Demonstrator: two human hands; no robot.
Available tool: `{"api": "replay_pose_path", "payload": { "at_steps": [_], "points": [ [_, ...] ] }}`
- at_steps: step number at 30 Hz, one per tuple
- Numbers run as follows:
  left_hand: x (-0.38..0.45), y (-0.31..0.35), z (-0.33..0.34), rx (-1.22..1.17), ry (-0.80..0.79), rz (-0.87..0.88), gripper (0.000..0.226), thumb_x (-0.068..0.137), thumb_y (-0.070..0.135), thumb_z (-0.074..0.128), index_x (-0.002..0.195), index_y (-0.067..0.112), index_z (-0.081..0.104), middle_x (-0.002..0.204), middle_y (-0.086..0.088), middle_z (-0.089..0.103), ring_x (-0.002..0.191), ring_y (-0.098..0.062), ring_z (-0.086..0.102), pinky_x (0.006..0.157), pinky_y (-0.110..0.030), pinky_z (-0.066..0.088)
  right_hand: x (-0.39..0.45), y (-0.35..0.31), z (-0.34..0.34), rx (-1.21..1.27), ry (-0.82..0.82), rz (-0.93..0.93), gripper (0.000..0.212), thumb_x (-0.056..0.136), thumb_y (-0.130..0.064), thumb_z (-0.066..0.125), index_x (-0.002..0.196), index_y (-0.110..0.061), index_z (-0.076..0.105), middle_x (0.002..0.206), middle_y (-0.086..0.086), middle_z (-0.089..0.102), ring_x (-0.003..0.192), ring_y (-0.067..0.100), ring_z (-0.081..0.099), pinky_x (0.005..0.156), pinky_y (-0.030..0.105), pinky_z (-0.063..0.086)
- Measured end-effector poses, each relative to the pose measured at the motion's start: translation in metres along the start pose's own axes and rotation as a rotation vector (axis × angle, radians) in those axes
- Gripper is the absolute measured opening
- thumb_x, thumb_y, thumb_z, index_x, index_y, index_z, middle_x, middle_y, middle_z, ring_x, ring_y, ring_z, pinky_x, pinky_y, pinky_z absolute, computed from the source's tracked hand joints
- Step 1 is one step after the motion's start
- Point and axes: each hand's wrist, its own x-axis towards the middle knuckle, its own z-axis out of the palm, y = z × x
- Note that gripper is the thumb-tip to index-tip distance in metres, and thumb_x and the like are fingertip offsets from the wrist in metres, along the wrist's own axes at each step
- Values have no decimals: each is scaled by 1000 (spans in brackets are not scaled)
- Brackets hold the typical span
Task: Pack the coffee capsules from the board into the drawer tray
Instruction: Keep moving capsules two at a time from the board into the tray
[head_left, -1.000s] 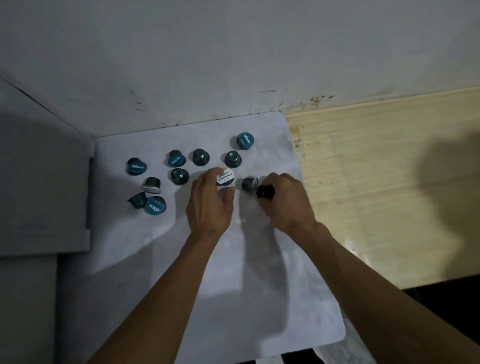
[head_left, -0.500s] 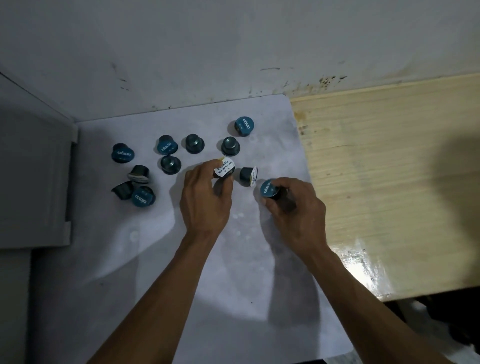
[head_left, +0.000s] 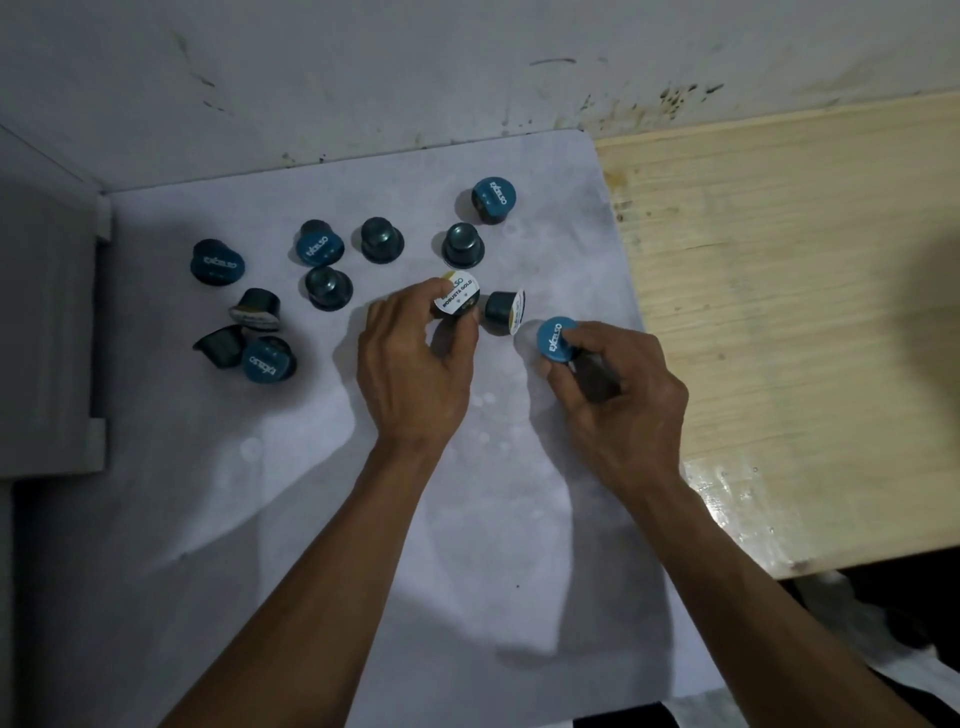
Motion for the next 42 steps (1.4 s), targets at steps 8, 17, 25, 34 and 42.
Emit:
{"api": "replay_pose_path", "payload": {
  "at_steps": [8,17,25,34,42],
  "points": [
    [-11,6,-46,-111,-34,-45,29,83,24,75,109,13,68,104,0,71,95,-17,63,80,-34,55,-23,-55,-32,44,107,-80,26,77,-15,83,100,-9,71,101,-2,71,88,18,67,78,23,55],
    [-73,49,-156,-127,79,-24,29,82,24,76,109,18,68,100,8,70,85,-10,61,71,-33,54,-79,-133,-70,142,12,-116,28,73,-22,84,98,-15,72,88,1,68,75,6,57,63,15,47],
    [-159,66,-278,0,144,30,27,81,29,75,107,28,67,99,20,63,86,-5,61,69,-23,51,-170,-213,-86,215,-190,-235,29,70,-34,80,94,-18,72,85,-7,67,77,-2,59,60,10,46],
    [-202,34,-436,110,249,-3,30,78,25,78,105,30,67,96,32,57,81,1,60,69,-16,50,-236,-326,-42,317,-411,-395,28,68,-21,88,92,-21,73,86,-12,68,77,2,60,62,8,42],
    [-168,-59,-564,208,301,-131,30,74,26,83,101,28,70,84,27,57,68,1,58,66,-21,51,-246,-429,52,301,-491,-464,21,72,-20,86,88,-23,73,84,-15,69,73,7,61,60,8,41]
  ]
}}
